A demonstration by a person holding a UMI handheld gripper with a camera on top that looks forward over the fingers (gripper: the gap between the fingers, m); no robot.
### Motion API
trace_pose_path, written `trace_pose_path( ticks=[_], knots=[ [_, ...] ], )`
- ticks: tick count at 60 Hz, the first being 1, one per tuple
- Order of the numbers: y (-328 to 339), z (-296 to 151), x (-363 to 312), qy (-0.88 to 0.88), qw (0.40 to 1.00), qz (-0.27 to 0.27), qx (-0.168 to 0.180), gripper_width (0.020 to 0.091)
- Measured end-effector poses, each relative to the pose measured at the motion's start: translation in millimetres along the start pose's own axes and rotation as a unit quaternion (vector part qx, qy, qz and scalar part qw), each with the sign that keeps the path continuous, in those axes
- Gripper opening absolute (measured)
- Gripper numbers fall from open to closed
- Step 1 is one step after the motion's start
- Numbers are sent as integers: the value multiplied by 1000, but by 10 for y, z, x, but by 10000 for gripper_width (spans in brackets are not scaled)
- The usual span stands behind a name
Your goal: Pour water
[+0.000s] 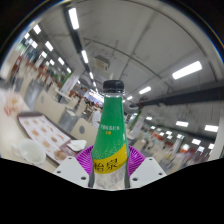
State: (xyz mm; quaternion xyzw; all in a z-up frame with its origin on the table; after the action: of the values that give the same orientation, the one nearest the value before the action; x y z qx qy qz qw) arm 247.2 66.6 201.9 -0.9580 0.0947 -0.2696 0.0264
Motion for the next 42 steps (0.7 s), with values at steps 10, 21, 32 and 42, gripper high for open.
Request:
trace_pose_path(
  ticks=[10, 21, 32, 42],
  knots=[
    [-13, 637, -293, -308, 944, -97, -69, 402],
    [-20, 1008, -473, -291, 942, -137, -98, 404],
    [19, 1179, -549, -241, 951, -159, -108, 404],
    [104, 1197, -493, -232, 952, -166, -112, 424]
  ],
)
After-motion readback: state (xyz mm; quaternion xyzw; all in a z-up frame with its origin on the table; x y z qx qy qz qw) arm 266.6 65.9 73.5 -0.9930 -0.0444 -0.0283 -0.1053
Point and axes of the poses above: the point between the fingertips, and its own axes, seen from behind it with the camera up: x to the right, z down, y backward, against the way the camera looks, the point moved 5 cm from there along y, backward, against the way the camera looks, and after that the axes turned 7 degrees about z, right-handed, at the moved point
